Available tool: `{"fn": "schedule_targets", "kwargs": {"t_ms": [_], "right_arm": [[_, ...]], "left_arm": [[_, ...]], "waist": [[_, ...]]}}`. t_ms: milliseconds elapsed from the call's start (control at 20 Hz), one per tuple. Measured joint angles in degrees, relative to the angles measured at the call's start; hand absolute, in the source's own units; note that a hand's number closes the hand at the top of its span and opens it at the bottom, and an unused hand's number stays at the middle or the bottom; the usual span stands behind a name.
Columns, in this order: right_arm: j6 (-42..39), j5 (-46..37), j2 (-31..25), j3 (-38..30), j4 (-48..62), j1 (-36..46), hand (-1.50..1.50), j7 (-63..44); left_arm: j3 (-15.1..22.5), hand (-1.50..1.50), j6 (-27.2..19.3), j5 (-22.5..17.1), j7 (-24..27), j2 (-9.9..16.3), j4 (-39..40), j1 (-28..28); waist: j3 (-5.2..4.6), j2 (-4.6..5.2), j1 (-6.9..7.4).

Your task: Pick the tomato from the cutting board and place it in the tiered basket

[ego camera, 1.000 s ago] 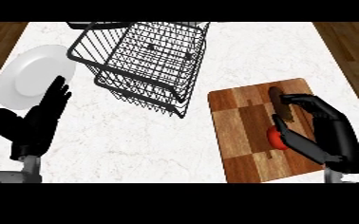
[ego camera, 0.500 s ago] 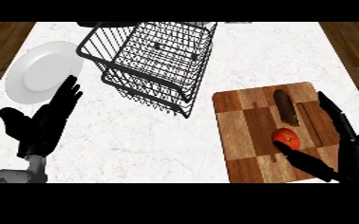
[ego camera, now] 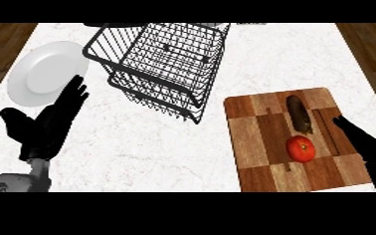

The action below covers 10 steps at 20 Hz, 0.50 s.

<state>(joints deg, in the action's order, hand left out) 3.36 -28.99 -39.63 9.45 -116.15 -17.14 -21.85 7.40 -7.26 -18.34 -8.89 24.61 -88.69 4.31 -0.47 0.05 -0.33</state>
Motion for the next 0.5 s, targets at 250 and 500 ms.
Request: {"fn": "schedule_targets", "kwargs": {"t_ms": [250,500], "right_arm": [[-10.84,-1.39,0.34,6.16,-6.80,5.25,-1.50,-17.00],[-14.87,-6.46,7.25,11.56,-5.81,12.47,-1.50,-28.42]], "left_arm": [[0.07,0.00,0.41,0.49,-0.47,-0.83,0.71,1.22],[-0.75,0.00,1.69,1.58,0.67,-1.79,1.32,0.19]], "waist": [[0.21,0.05,0.69],[0.36,0.01,0.75]]}}
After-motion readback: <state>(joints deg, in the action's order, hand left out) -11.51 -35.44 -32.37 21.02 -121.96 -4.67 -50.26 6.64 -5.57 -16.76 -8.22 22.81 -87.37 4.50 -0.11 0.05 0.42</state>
